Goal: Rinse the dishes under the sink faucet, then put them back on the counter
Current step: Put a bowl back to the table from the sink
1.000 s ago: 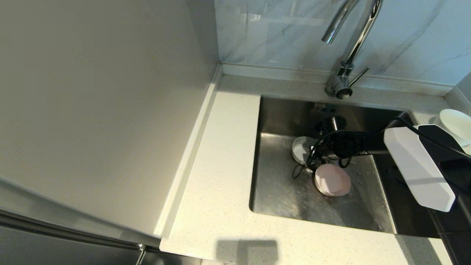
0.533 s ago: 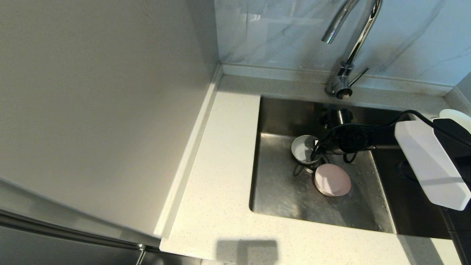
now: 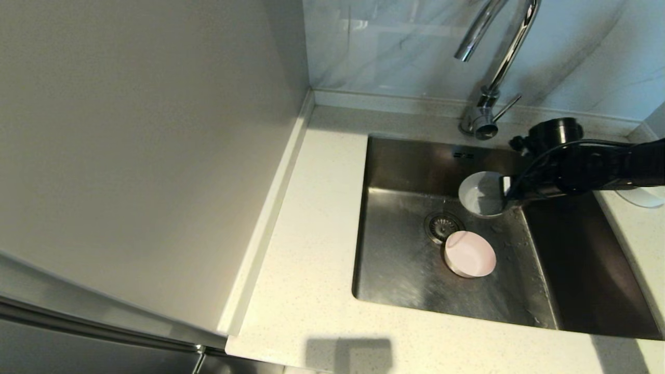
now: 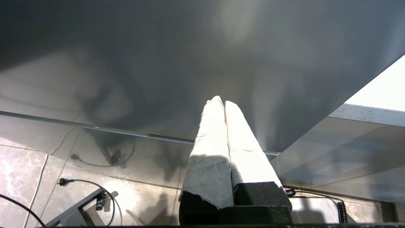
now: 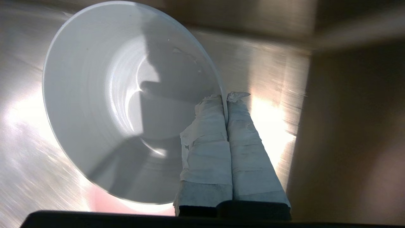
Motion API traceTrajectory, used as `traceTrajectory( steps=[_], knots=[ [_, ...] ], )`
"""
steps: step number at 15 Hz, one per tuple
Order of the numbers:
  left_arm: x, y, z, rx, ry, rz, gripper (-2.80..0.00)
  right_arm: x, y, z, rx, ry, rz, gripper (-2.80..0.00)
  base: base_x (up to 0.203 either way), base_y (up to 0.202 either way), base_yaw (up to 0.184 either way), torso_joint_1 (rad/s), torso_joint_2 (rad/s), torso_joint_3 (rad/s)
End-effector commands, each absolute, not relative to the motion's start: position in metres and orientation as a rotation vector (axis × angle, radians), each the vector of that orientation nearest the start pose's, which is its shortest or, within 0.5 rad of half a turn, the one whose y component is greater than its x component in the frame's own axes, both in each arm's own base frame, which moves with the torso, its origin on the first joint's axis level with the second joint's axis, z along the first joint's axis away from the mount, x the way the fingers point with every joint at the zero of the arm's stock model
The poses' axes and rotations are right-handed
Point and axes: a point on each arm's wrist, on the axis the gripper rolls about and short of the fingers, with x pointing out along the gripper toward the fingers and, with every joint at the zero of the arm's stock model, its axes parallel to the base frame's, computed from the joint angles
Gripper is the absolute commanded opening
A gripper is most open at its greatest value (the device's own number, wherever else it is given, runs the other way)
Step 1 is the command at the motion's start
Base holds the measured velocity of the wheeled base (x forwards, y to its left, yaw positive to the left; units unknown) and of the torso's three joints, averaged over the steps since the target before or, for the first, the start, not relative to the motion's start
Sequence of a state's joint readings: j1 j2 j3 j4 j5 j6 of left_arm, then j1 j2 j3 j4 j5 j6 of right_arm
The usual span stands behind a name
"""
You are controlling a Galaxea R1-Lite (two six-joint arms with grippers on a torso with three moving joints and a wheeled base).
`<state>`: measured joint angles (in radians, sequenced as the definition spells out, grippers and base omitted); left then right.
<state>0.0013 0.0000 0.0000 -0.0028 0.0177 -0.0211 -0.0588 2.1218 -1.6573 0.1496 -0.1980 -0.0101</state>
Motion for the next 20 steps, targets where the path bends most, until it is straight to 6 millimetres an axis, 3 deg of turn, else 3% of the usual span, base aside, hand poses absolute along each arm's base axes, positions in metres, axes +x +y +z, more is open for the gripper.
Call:
traceTrajectory(
  steps=[1,3,5,7,10,11,13,14,16,18,20],
  knots=[
    [-0.023,0.0,0.076,-0.022,-0.006,0.02,-2.8,0.371,-0.074,0.225,-0.05,0.579,-0.352,-2.8,0.0,0.0,0.0,0.0,0.0,0.0],
    [-0.023,0.0,0.076,-0.022,-0.006,0.02,-2.8,0.339,-0.118,0.244,-0.085,0.508,-0.469,-2.8,0.0,0.0,0.0,0.0,0.0,0.0],
    [-0.023,0.0,0.076,-0.022,-0.006,0.02,-2.8,0.333,-0.143,0.283,-0.181,0.199,-0.559,-2.8,0.0,0.0,0.0,0.0,0.0,0.0],
    [-0.023,0.0,0.076,-0.022,-0.006,0.02,-2.8,0.322,-0.158,0.325,-0.281,-0.168,-0.628,-2.8,0.0,0.0,0.0,0.0,0.0,0.0],
    [-0.023,0.0,0.076,-0.021,-0.006,0.02,-2.8,0.284,-0.167,0.374,-0.324,-0.739,-0.662,-2.8,0.0,0.0,0.0,0.0,0.0,0.0],
    [-0.023,0.0,0.076,-0.022,-0.006,0.02,-2.8,0.271,-0.167,0.377,-0.305,-0.874,-0.648,-2.8,0.0,0.0,0.0,0.0,0.0,0.0],
    [-0.023,0.0,0.076,-0.022,-0.006,0.02,-2.8,0.25,-0.171,0.375,-0.246,-0.965,-0.625,-2.8,0.0,0.0,0.0,0.0,0.0,0.0],
    [-0.023,0.0,0.076,-0.022,-0.006,0.02,-2.8,0.247,-0.169,0.367,-0.206,-0.969,-0.611,-2.8,0.0,0.0,0.0,0.0,0.0,0.0],
    [-0.023,0.0,0.076,-0.022,-0.006,0.02,-2.8,0.245,-0.166,0.333,-0.15,-0.874,-0.594,-2.8,0.0,0.0,0.0,0.0,0.0,0.0],
    [-0.023,0.0,0.076,-0.022,-0.006,0.019,-2.8,0.232,-0.155,0.33,-0.117,-0.883,-0.525,-2.8,0.0,0.0,0.0,0.0,0.0,0.0],
    [-0.023,0.0,0.076,-0.022,-0.006,0.02,-2.8,0.236,-0.154,0.33,-0.095,-0.801,-0.5,-2.8,0.0,0.0,0.0,0.0,0.0,0.0]
  ],
)
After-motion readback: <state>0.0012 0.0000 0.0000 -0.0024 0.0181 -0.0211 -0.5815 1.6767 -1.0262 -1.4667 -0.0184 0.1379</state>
